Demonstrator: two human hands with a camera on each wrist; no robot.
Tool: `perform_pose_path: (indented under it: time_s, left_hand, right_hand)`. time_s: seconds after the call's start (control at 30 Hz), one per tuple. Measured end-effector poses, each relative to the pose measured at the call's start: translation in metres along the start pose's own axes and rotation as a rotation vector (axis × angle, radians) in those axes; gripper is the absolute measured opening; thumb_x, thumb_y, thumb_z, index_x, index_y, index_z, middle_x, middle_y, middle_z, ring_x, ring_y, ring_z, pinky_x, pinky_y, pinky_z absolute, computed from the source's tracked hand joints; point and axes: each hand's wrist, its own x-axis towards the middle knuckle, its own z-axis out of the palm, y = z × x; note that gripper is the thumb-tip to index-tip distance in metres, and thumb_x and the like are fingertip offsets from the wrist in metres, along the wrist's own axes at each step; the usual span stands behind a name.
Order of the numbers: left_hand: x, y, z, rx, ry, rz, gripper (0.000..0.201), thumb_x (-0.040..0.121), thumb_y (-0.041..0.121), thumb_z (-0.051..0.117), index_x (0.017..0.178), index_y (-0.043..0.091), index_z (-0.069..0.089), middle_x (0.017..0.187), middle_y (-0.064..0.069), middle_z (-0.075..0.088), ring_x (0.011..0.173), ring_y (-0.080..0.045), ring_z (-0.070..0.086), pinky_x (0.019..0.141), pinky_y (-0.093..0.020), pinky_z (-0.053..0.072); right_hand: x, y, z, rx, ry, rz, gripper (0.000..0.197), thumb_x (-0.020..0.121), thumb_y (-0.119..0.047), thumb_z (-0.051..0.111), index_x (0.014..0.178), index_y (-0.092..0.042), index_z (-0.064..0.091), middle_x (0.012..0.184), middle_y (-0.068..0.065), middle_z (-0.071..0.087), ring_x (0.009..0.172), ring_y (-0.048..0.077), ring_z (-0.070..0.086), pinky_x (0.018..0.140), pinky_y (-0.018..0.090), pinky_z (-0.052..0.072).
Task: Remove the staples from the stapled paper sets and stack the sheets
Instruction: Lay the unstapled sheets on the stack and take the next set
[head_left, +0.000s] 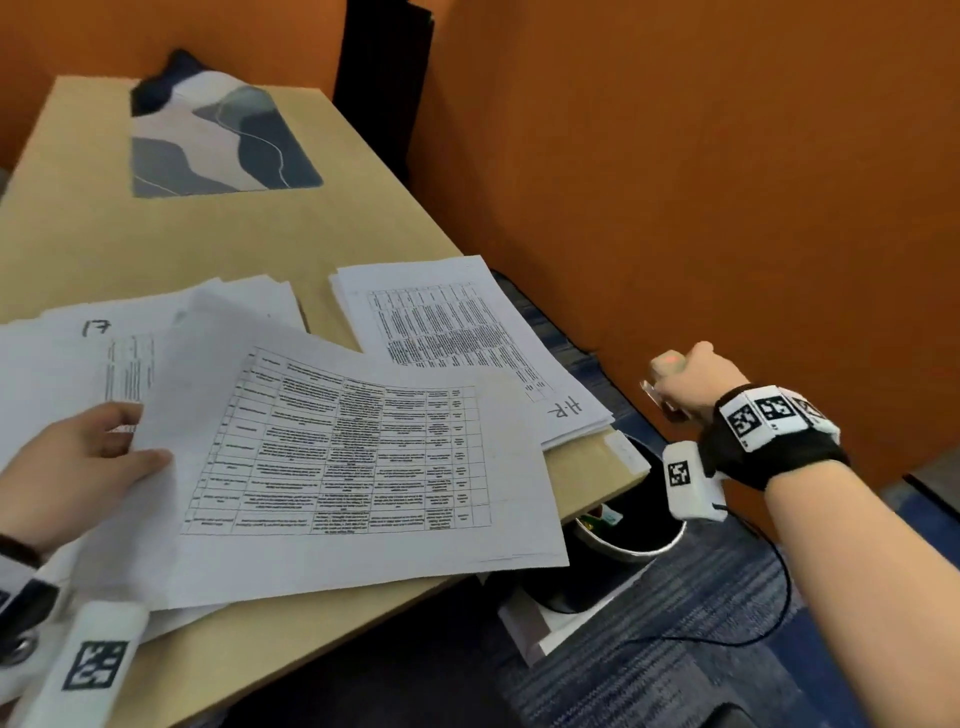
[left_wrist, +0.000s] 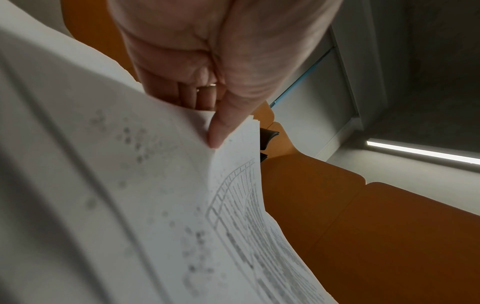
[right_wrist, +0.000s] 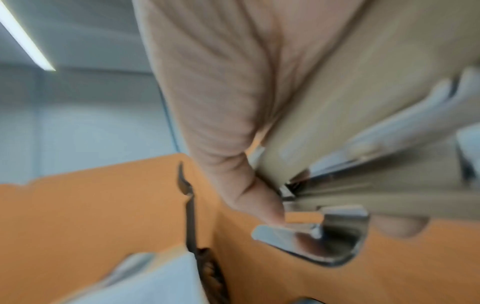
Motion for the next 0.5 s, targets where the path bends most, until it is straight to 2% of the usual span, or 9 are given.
perform_pose_path:
  time_s: [0.03,0.07,0.13,0.23,0.3,0.4,0.5]
  left_hand:
    - [-0.013,0.016,0.004,0.020,-0.012,0.002,0.027,0.072,-0.001,0.070,0.084,0.021,0.059,0.074,-0.002,0.071,0.063,-0.022,0.066,0.072,-0.034,0.056]
    - [-0.024,0.029,0.007,0.038,-0.020,0.019,0.026,0.067,0.005,0.072,0.082,0.023,0.060,0.080,-0.009,0.071,0.070,-0.029,0.065,0.078,-0.044,0.052]
    - [-0.029,0.038,0.006,0.049,-0.012,0.016,0.022,0.074,0.003,0.068,0.084,0.021,0.060,0.087,-0.015,0.070,0.080,-0.034,0.065,0.083,-0.049,0.049]
    - [-0.034,0.045,0.008,0.151,0.050,0.029,0.023,0.081,-0.003,0.059,0.091,0.018,0.059,0.089,-0.012,0.070,0.086,-0.033,0.064,0.084,-0.044,0.050]
    - [-0.037,0.048,0.011,0.202,0.068,0.035,0.025,0.080,-0.001,0.057,0.094,0.019,0.058,0.089,-0.010,0.070,0.086,-0.030,0.063,0.080,-0.036,0.049]
    - [-0.039,0.049,0.010,0.211,0.078,0.032,0.025,0.081,-0.001,0.055,0.096,0.020,0.056,0.083,-0.009,0.068,0.077,-0.025,0.059,0.062,-0.025,0.041]
    - [-0.041,0.053,0.009,0.219,0.085,0.055,0.028,0.082,0.000,0.054,0.098,0.022,0.055,0.085,-0.016,0.068,0.075,-0.024,0.056,0.059,-0.019,0.036]
  right_hand:
    - [-0.003,-0.021,-0.007,0.012,0.020,-0.087,0.058,0.086,-0.021,0.062,0.129,0.002,0.031,0.122,0.024,0.052,0.109,0.038,0.054,0.078,0.036,0.044]
    - [-0.007,-0.043,-0.012,-0.004,0.027,-0.187,0.054,0.086,-0.019,0.061,0.127,0.000,0.032,0.121,0.023,0.052,0.106,0.038,0.055,0.080,0.039,0.046]
    - [-0.016,-0.092,-0.014,-0.104,0.033,-0.414,0.047,0.086,-0.017,0.061,0.124,-0.001,0.038,0.117,0.022,0.055,0.102,0.036,0.055,0.079,0.038,0.046]
    - [-0.025,-0.161,0.006,-0.261,0.002,-0.706,0.039,0.086,-0.014,0.061,0.119,-0.001,0.047,0.115,0.020,0.058,0.100,0.032,0.054,0.074,0.030,0.038]
    - [-0.026,-0.197,0.029,-0.393,-0.019,-0.825,0.038,0.086,-0.017,0.062,0.118,-0.002,0.051,0.118,0.017,0.059,0.108,0.031,0.054,0.080,0.028,0.039]
    - [-0.021,-0.230,0.055,-0.475,-0.031,-0.910,0.038,0.085,-0.017,0.063,0.120,-0.005,0.053,0.121,0.015,0.059,0.113,0.031,0.054,0.092,0.033,0.040]
    - [-0.017,-0.246,0.073,-0.504,-0.066,-0.929,0.034,0.088,-0.011,0.056,0.122,-0.006,0.054,0.123,0.014,0.059,0.114,0.030,0.053,0.093,0.031,0.039]
